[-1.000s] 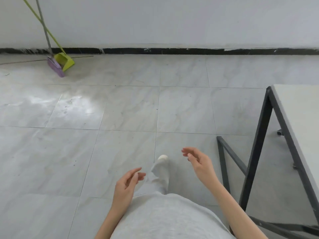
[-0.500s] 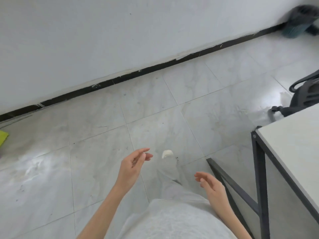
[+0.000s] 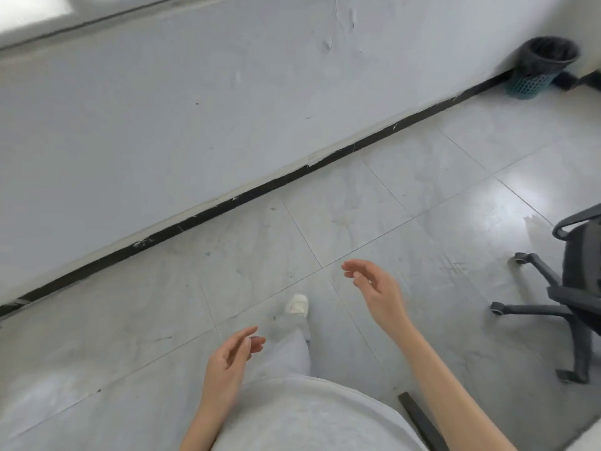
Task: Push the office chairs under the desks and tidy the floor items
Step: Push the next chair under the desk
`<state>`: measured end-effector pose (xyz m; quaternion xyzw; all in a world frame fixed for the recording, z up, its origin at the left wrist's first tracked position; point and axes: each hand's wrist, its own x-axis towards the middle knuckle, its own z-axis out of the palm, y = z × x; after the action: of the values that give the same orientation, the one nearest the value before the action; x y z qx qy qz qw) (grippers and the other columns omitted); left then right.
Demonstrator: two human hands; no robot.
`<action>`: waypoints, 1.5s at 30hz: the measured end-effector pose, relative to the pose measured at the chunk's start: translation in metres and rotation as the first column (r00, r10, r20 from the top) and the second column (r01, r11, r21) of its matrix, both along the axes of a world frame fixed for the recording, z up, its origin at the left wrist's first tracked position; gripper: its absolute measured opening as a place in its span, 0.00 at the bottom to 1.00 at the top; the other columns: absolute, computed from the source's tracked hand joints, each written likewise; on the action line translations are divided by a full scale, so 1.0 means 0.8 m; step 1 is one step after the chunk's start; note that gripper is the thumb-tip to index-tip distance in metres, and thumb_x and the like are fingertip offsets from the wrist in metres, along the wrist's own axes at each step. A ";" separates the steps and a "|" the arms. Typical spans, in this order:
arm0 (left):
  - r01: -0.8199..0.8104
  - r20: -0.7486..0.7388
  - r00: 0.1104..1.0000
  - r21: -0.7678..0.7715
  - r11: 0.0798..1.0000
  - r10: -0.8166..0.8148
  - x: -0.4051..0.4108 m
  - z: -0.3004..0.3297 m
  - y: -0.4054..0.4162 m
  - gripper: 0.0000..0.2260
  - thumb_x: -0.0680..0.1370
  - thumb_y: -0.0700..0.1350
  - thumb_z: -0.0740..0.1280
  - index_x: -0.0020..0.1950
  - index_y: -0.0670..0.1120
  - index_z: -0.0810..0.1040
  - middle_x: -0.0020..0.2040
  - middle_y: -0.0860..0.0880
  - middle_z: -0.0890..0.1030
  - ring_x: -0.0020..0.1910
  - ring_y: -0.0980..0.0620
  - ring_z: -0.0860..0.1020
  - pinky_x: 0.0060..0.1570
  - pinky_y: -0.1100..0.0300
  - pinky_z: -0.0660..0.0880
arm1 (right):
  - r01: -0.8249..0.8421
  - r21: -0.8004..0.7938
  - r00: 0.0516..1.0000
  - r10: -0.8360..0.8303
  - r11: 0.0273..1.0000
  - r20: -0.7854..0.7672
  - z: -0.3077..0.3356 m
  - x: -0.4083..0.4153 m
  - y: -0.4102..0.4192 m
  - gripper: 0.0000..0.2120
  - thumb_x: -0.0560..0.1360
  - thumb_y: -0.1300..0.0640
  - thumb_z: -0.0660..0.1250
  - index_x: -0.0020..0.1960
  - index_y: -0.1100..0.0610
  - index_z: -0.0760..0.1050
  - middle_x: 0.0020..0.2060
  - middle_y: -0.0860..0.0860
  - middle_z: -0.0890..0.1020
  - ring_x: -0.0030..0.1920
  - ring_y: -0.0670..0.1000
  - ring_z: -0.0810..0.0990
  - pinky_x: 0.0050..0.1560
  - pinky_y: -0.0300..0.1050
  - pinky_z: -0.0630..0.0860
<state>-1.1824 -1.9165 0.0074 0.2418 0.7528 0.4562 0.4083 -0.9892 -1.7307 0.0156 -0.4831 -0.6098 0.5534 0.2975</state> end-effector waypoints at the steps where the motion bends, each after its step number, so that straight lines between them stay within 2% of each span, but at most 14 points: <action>1: 0.036 0.002 0.999 0.004 0.999 -0.036 -0.010 -0.005 0.041 0.12 0.79 0.36 0.59 0.50 0.49 0.79 0.43 0.54 0.85 0.42 0.57 0.82 0.44 0.71 0.76 | 0.032 -0.004 0.999 -0.032 0.999 -0.004 -0.007 -0.004 0.030 0.15 0.77 0.67 0.58 0.51 0.49 0.76 0.47 0.42 0.82 0.47 0.37 0.80 0.49 0.29 0.74; 6: 0.268 0.034 0.963 0.025 0.963 -0.269 -0.039 -0.013 0.261 0.12 0.78 0.35 0.59 0.50 0.49 0.79 0.42 0.54 0.85 0.41 0.59 0.81 0.44 0.73 0.75 | 0.234 -0.094 0.971 -0.228 0.968 0.072 -0.044 0.007 0.147 0.18 0.77 0.68 0.58 0.48 0.45 0.76 0.43 0.38 0.83 0.46 0.36 0.80 0.49 0.31 0.74; 9: 0.441 0.009 0.897 0.032 0.897 -0.441 -0.044 -0.005 0.400 0.12 0.79 0.36 0.59 0.51 0.49 0.79 0.44 0.56 0.84 0.42 0.57 0.81 0.44 0.73 0.75 | 0.377 -0.142 0.924 -0.359 0.915 0.134 -0.050 0.024 0.193 0.18 0.77 0.68 0.58 0.47 0.45 0.76 0.43 0.32 0.81 0.46 0.37 0.80 0.47 0.29 0.74; 13: 0.682 -0.020 0.732 0.016 0.732 -0.681 -0.011 0.013 0.584 0.13 0.79 0.37 0.59 0.50 0.53 0.78 0.42 0.58 0.84 0.42 0.59 0.81 0.45 0.72 0.75 | 0.591 -0.200 0.806 -0.567 0.781 0.168 -0.047 0.058 0.247 0.18 0.76 0.70 0.59 0.47 0.47 0.77 0.41 0.31 0.81 0.45 0.37 0.80 0.47 0.30 0.73; 17: 0.842 -0.065 0.539 0.027 0.538 -0.840 0.061 0.021 0.749 0.12 0.79 0.38 0.60 0.50 0.53 0.78 0.40 0.61 0.84 0.43 0.58 0.81 0.46 0.72 0.74 | 0.769 -0.215 0.637 -0.750 0.602 0.179 -0.059 0.094 0.307 0.17 0.76 0.69 0.60 0.46 0.48 0.78 0.43 0.34 0.83 0.45 0.40 0.81 0.49 0.37 0.74; 20: 0.889 -0.074 0.458 0.048 0.456 -0.886 0.122 0.018 0.843 0.11 0.79 0.38 0.60 0.51 0.52 0.78 0.40 0.60 0.84 0.43 0.59 0.81 0.45 0.72 0.74 | 0.838 -0.230 0.537 -0.825 0.496 0.178 -0.074 0.128 0.372 0.17 0.76 0.69 0.59 0.46 0.49 0.78 0.43 0.37 0.84 0.46 0.43 0.82 0.50 0.42 0.75; 22: 0.894 -0.055 0.447 0.055 0.445 -0.893 0.161 0.012 0.896 0.11 0.79 0.37 0.60 0.51 0.50 0.78 0.41 0.59 0.84 0.42 0.59 0.81 0.45 0.72 0.74 | 0.856 -0.233 0.505 -0.844 0.462 0.180 -0.077 0.162 0.435 0.17 0.76 0.69 0.59 0.45 0.48 0.78 0.41 0.41 0.84 0.44 0.41 0.82 0.50 0.43 0.75; 28: 0.870 0.020 0.493 -0.015 0.492 -0.870 0.251 -0.006 1.031 0.12 0.79 0.36 0.59 0.49 0.50 0.79 0.44 0.54 0.85 0.41 0.55 0.82 0.45 0.64 0.77 | 0.887 -0.141 0.459 -0.877 0.441 0.142 -0.039 0.305 0.648 0.17 0.77 0.68 0.58 0.46 0.47 0.77 0.42 0.39 0.84 0.45 0.39 0.81 0.50 0.41 0.75; 32: 0.905 0.014 0.426 -0.027 0.425 -0.905 0.314 0.003 1.130 0.12 0.79 0.37 0.59 0.49 0.50 0.79 0.43 0.54 0.85 0.40 0.57 0.82 0.42 0.69 0.77 | 0.929 -0.070 0.369 -0.924 0.364 0.098 0.005 0.381 0.746 0.17 0.77 0.67 0.58 0.47 0.46 0.76 0.46 0.44 0.82 0.45 0.40 0.81 0.48 0.37 0.75; 35: 0.960 0.009 0.279 -0.009 0.279 -0.960 0.374 0.013 1.206 0.12 0.79 0.36 0.59 0.49 0.50 0.79 0.42 0.55 0.85 0.39 0.58 0.82 0.42 0.71 0.76 | 0.962 -0.030 0.274 -0.958 0.272 0.081 0.016 0.418 0.785 0.17 0.77 0.67 0.58 0.47 0.46 0.76 0.46 0.42 0.82 0.47 0.41 0.81 0.47 0.31 0.74; 39: 0.997 -0.047 -0.078 -0.001 -0.078 -0.996 0.484 0.022 1.296 0.12 0.78 0.37 0.60 0.48 0.54 0.79 0.42 0.57 0.85 0.41 0.58 0.82 0.44 0.70 0.75 | 0.998 0.065 0.015 -0.988 0.025 0.152 0.025 0.452 0.798 0.14 0.77 0.66 0.59 0.52 0.51 0.78 0.46 0.40 0.83 0.50 0.41 0.80 0.50 0.26 0.72; 42: 0.913 -0.130 -0.403 0.018 -0.408 -0.906 0.587 0.033 1.333 0.12 0.78 0.38 0.62 0.48 0.57 0.77 0.39 0.63 0.83 0.41 0.62 0.81 0.44 0.73 0.74 | 0.932 0.281 -0.307 -0.910 -0.229 0.277 0.034 0.469 0.773 0.13 0.76 0.66 0.59 0.57 0.58 0.77 0.52 0.51 0.81 0.52 0.45 0.78 0.54 0.30 0.71; 43: 0.860 -0.186 -0.497 0.026 -0.510 -0.848 0.622 0.039 1.335 0.12 0.78 0.39 0.62 0.49 0.56 0.78 0.38 0.64 0.83 0.42 0.62 0.81 0.44 0.73 0.74 | 0.881 0.383 -0.408 -0.855 -0.277 0.320 0.041 0.473 0.761 0.13 0.76 0.66 0.59 0.57 0.60 0.77 0.53 0.53 0.81 0.53 0.48 0.77 0.56 0.34 0.70; 45: 0.752 -0.330 -0.606 0.061 -0.657 -0.724 0.685 0.052 1.327 0.10 0.78 0.39 0.62 0.53 0.50 0.79 0.40 0.63 0.82 0.44 0.60 0.81 0.46 0.74 0.74 | 0.798 0.539 -0.531 -0.738 -0.270 0.417 0.049 0.485 0.730 0.15 0.74 0.65 0.58 0.59 0.62 0.75 0.56 0.56 0.79 0.57 0.51 0.73 0.61 0.38 0.65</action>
<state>-0.6344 -0.8547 0.0487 0.8600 0.0357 -0.0634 0.5051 -0.6013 -1.1465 0.0548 -0.9319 0.0051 -0.1203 0.3422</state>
